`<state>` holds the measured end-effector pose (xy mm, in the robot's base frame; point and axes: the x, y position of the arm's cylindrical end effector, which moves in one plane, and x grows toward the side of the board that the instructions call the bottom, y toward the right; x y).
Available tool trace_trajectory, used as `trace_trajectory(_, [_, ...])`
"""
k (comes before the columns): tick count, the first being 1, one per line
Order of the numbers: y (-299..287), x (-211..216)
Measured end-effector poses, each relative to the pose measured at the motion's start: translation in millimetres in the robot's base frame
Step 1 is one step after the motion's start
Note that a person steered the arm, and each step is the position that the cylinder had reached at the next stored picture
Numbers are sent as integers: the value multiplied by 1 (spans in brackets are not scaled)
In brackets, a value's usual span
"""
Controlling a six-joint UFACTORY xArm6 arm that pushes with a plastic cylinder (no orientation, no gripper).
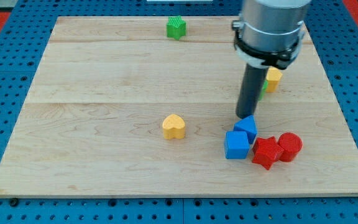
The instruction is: Separate the green circle from the yellow hexagon
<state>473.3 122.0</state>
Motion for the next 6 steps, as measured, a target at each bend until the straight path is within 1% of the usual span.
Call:
trace_trajectory(1, [2,-1])
trace_trajectory(2, [4,-14])
trace_trajectory(3, [34,-11])
trace_trajectory(4, [76,-36])
trace_trajectory(5, [46,-42])
trace_trajectory(6, [23,-35])
